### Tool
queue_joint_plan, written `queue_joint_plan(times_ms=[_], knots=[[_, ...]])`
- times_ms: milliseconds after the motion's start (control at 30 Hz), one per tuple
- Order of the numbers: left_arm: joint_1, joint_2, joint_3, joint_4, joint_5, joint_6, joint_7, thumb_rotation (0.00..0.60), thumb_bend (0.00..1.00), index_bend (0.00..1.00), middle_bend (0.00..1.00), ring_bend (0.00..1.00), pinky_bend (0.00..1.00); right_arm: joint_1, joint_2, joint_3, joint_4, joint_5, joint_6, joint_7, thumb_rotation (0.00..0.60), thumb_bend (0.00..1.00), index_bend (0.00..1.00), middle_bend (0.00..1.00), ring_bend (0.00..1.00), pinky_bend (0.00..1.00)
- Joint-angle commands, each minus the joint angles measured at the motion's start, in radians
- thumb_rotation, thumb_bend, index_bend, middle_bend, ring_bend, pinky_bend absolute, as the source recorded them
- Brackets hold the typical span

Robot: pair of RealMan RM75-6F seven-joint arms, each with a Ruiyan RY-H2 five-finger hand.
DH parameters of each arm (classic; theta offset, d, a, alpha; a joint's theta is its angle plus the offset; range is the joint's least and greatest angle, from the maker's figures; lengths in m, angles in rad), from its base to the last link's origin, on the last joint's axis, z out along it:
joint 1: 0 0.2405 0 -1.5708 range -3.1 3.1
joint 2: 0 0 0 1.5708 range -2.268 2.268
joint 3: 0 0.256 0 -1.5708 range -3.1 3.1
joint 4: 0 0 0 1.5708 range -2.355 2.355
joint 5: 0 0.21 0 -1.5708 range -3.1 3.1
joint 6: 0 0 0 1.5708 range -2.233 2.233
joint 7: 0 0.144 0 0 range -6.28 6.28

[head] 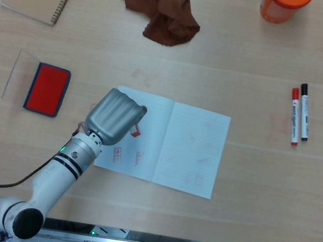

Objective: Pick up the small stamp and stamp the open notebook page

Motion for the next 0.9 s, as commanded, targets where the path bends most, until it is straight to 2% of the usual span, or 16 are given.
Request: queue_joint_plan(times_ms=[33,500,900], knots=[[-0.007,-0.028,0.012,0.015,0.017,0.01,0.023,0.6,0.32,0.59,1.0,1.0,1.0,-0.004,0.005,-0.001,-0.004,-0.001,0.005,0.001,0.6,0.36,0.45,0.42,0.28,0.31],[0.007,-0.151,0.051,0.161,0.067,0.038,0.055,0.6,0.32,0.59,1.0,1.0,1.0,-0.021,0.016,-0.008,-0.01,0.0,0.024,0.003,0.6,0.36,0.44,0.42,0.28,0.31],[0.035,-0.203,0.051,0.237,0.086,0.033,0.004,0.6,0.32,0.6,1.0,1.0,1.0,-0.026,0.019,-0.01,-0.015,0.002,0.026,-0.003,0.6,0.36,0.45,0.42,0.28,0.31]])
